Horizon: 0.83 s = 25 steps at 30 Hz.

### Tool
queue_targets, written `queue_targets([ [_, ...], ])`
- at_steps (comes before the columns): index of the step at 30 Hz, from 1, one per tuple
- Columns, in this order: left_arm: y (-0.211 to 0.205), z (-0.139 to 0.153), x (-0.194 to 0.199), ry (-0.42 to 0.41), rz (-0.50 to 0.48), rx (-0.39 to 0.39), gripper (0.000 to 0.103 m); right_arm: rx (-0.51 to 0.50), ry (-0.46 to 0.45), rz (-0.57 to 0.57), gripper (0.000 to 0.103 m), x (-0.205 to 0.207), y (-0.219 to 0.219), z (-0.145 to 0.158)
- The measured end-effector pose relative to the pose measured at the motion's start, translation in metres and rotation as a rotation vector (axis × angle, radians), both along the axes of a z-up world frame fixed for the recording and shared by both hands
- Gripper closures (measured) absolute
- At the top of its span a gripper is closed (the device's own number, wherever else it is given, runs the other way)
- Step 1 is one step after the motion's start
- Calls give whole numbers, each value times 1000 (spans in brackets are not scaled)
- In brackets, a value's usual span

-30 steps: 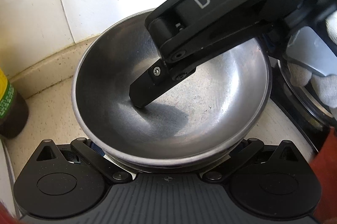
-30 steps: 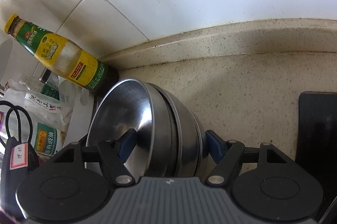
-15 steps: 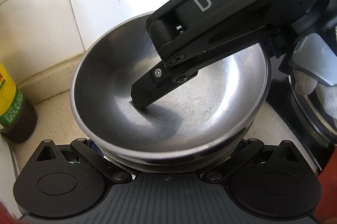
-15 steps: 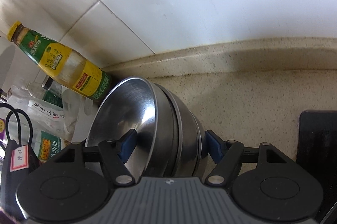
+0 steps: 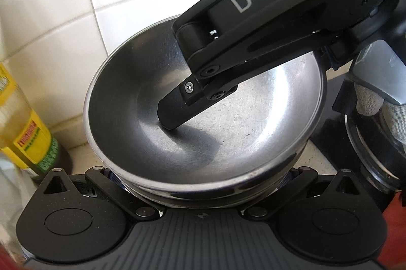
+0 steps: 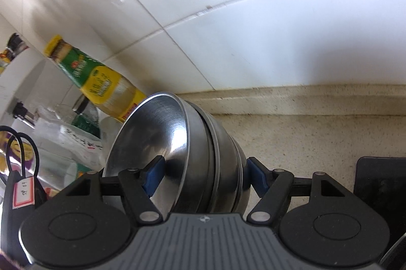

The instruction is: Organize plates and bowls

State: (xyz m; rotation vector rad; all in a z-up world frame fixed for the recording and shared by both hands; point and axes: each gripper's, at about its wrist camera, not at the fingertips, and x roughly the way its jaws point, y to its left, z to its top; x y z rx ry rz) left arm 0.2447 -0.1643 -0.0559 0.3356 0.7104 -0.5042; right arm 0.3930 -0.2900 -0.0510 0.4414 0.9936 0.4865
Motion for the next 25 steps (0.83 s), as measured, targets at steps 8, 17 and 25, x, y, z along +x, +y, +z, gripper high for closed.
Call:
queue_targets([
  [8,0,36,-41,-69,31,12,0,10,-70,29,35,-23,4,40],
  [17,-1,77,-114,-151,86,25,0,29,-142,85,35,-65,15,85],
  [25,8,94,-194,-171,157,16,0,23,-158,160,35,-115,28,106],
])
